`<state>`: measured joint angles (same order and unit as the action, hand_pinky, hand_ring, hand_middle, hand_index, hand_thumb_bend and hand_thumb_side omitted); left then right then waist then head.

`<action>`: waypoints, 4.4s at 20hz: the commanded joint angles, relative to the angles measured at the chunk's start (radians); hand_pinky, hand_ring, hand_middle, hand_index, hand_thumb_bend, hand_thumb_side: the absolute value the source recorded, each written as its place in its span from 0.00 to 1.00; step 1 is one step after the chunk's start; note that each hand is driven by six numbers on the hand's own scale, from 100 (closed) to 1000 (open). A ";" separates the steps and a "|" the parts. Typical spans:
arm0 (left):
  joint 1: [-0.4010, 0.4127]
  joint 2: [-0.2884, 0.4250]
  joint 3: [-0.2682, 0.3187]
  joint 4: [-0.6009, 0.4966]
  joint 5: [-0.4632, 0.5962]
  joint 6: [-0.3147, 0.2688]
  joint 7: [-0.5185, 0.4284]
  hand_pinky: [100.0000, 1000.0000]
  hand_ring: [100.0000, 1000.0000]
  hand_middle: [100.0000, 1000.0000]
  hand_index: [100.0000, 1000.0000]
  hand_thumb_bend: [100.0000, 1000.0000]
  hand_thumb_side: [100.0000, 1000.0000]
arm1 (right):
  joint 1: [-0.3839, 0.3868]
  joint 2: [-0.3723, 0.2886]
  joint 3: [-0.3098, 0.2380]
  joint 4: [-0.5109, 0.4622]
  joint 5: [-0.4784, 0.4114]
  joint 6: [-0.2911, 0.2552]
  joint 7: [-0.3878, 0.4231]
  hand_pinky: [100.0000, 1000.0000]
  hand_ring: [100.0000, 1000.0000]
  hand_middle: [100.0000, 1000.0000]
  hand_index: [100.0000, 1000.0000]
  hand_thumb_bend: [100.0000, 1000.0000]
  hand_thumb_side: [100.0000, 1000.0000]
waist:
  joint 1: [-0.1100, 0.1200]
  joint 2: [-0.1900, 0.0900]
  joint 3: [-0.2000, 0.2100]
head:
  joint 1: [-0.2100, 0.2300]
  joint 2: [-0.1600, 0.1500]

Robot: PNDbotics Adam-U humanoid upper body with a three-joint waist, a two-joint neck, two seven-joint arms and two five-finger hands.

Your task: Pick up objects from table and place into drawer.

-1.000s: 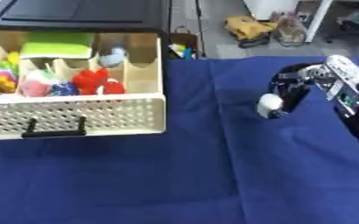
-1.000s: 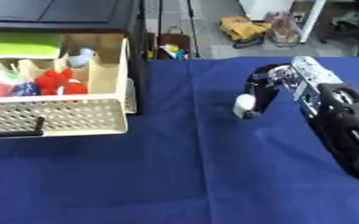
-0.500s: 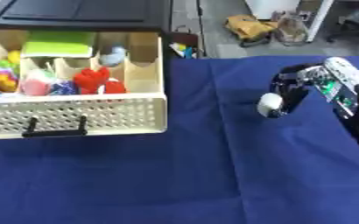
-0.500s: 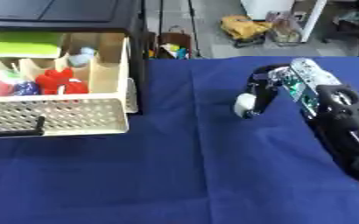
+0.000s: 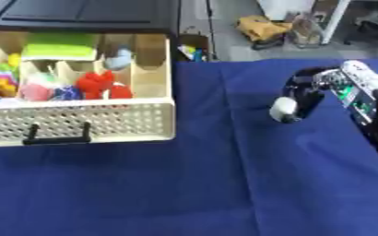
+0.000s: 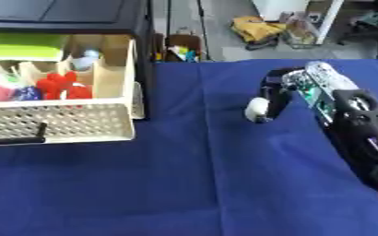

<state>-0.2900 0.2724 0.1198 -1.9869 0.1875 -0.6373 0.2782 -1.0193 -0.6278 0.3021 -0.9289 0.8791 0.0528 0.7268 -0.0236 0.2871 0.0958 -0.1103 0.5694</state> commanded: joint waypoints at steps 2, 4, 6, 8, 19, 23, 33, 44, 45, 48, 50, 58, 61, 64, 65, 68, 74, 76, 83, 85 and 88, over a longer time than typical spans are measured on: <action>-0.011 0.013 0.001 -0.013 0.004 0.001 -0.003 0.38 0.61 0.64 0.79 0.49 1.00 | -0.016 -0.026 -0.003 -0.039 -0.019 0.007 -0.010 0.58 0.75 0.44 0.65 0.41 0.22 | 0.001 -0.020 -0.003 | -0.002 -0.008; -0.011 0.014 0.001 -0.013 0.004 0.001 -0.004 0.38 0.61 0.64 0.79 0.49 1.00 | -0.016 -0.027 -0.002 -0.045 -0.023 0.011 -0.011 0.58 0.75 0.44 0.65 0.41 0.22 | 0.001 -0.021 -0.003 | -0.002 -0.008; -0.011 0.014 0.001 -0.013 0.004 0.001 -0.004 0.38 0.61 0.64 0.79 0.49 1.00 | -0.015 -0.028 -0.001 -0.048 -0.025 0.014 -0.011 0.58 0.75 0.44 0.65 0.41 0.22 | 0.001 -0.021 -0.003 | -0.002 -0.008; -0.010 0.015 0.001 -0.013 0.005 0.001 -0.003 0.38 0.61 0.64 0.79 0.49 1.00 | -0.020 -0.031 -0.002 -0.062 -0.030 0.016 -0.014 0.57 0.74 0.43 0.64 0.38 0.21 | 0.001 -0.024 -0.005 | -0.003 -0.008; -0.007 0.020 0.002 -0.013 0.009 0.002 -0.002 0.38 0.61 0.64 0.79 0.49 1.00 | -0.048 -0.051 0.011 -0.139 -0.037 0.027 -0.008 0.57 0.73 0.41 0.62 0.33 0.22 | -0.003 -0.031 -0.010 | -0.003 -0.005; -0.005 0.023 0.002 -0.013 0.011 0.002 -0.002 0.38 0.61 0.64 0.79 0.49 1.00 | -0.062 -0.062 0.014 -0.185 -0.045 0.029 -0.009 0.57 0.73 0.41 0.61 0.32 0.24 | -0.005 -0.036 -0.012 | -0.003 -0.004; -0.002 0.035 0.002 -0.013 0.018 0.005 0.001 0.39 0.61 0.64 0.79 0.48 1.00 | -0.099 -0.092 0.032 -0.379 -0.096 0.034 -0.001 0.57 0.71 0.38 0.60 0.29 0.29 | -0.017 -0.054 -0.015 | -0.001 0.002; 0.001 0.048 0.002 -0.013 0.032 0.008 0.000 0.39 0.61 0.64 0.79 0.48 1.00 | -0.168 -0.062 0.043 -0.521 -0.160 0.060 0.032 0.56 0.69 0.37 0.59 0.27 0.33 | -0.029 -0.077 -0.009 | 0.018 0.005; 0.001 0.049 0.001 -0.013 0.033 0.008 0.000 0.39 0.61 0.64 0.79 0.48 1.00 | -0.179 -0.051 0.043 -0.528 -0.162 0.062 0.033 0.56 0.69 0.37 0.59 0.27 0.33 | -0.030 -0.079 -0.008 | 0.017 0.006; 0.001 0.049 -0.001 -0.013 0.038 0.007 -0.003 0.39 0.61 0.64 0.79 0.48 1.00 | -0.218 -0.003 0.046 -0.536 -0.163 0.066 0.038 0.55 0.68 0.37 0.59 0.27 0.34 | -0.030 -0.082 0.001 | 0.009 0.007; 0.000 0.048 -0.003 -0.013 0.041 0.007 -0.005 0.39 0.61 0.64 0.79 0.48 1.00 | -0.239 0.031 0.045 -0.536 -0.164 0.068 0.039 0.55 0.67 0.36 0.58 0.27 0.35 | -0.030 -0.082 0.007 | 0.004 0.008; -0.007 0.044 -0.006 -0.013 0.050 0.009 -0.012 0.40 0.61 0.64 0.79 0.48 1.00 | -0.288 0.146 0.053 -0.519 -0.164 0.073 0.042 0.53 0.65 0.35 0.58 0.27 0.36 | -0.033 -0.080 0.029 | -0.009 0.008; -0.010 0.043 -0.006 -0.013 0.053 0.011 -0.014 0.40 0.61 0.64 0.79 0.48 1.00 | -0.295 0.175 0.055 -0.516 -0.167 0.074 0.043 0.52 0.65 0.35 0.57 0.28 0.36 | -0.035 -0.078 0.033 | -0.013 0.010; -0.013 0.041 -0.007 -0.013 0.054 0.012 -0.015 0.40 0.61 0.64 0.79 0.48 1.00 | -0.298 0.201 0.060 -0.512 -0.171 0.076 0.047 0.52 0.64 0.35 0.57 0.28 0.35 | -0.036 -0.076 0.038 | -0.017 0.010; -0.013 0.040 -0.007 -0.013 0.055 0.012 -0.016 0.39 0.61 0.64 0.79 0.48 1.00 | -0.298 0.208 0.061 -0.511 -0.172 0.076 0.048 0.52 0.64 0.35 0.57 0.29 0.35 | -0.036 -0.075 0.039 | -0.018 0.010; -0.015 0.038 -0.007 -0.013 0.056 0.013 -0.017 0.39 0.61 0.64 0.79 0.48 1.00 | -0.292 0.225 0.062 -0.503 -0.173 0.080 0.050 0.51 0.64 0.34 0.57 0.28 0.35 | -0.036 -0.072 0.043 | -0.022 0.008; -0.016 0.035 -0.007 -0.013 0.055 0.014 -0.019 0.39 0.61 0.64 0.79 0.48 1.00 | -0.283 0.230 0.069 -0.486 -0.173 0.081 0.059 0.52 0.65 0.35 0.57 0.29 0.34 | -0.036 -0.068 0.046 | -0.022 0.006; -0.017 0.034 -0.007 -0.013 0.055 0.015 -0.019 0.39 0.61 0.64 0.79 0.48 1.00 | -0.282 0.229 0.069 -0.484 -0.175 0.080 0.062 0.52 0.65 0.36 0.58 0.31 0.36 | -0.036 -0.067 0.045 | -0.022 0.006; -0.016 0.032 -0.007 -0.013 0.054 0.016 -0.019 0.39 0.61 0.64 0.79 0.48 1.00 | -0.281 0.222 0.063 -0.496 -0.191 0.064 0.105 0.58 0.72 0.48 0.72 0.45 0.42 | -0.035 -0.065 0.042 | -0.022 0.007; -0.016 0.033 -0.007 -0.013 0.053 0.016 -0.019 0.39 0.61 0.64 0.79 0.48 1.00 | -0.283 0.218 0.055 -0.507 -0.194 0.060 0.122 0.59 0.74 0.51 0.76 0.47 0.42 | -0.035 -0.065 0.040 | -0.022 0.008; -0.015 0.033 -0.008 -0.013 0.053 0.017 -0.019 0.39 0.61 0.64 0.79 0.48 1.00 | -0.283 0.213 0.046 -0.521 -0.194 0.059 0.137 0.60 0.75 0.55 0.81 0.50 0.41 | -0.034 -0.066 0.038 | -0.023 0.007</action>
<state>-0.2923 0.2975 0.1132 -1.9869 0.2403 -0.6203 0.2609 -1.2835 -0.3873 0.3660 -1.4278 0.6927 0.1137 0.8562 -0.0651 0.2365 0.1346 -0.1285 0.5713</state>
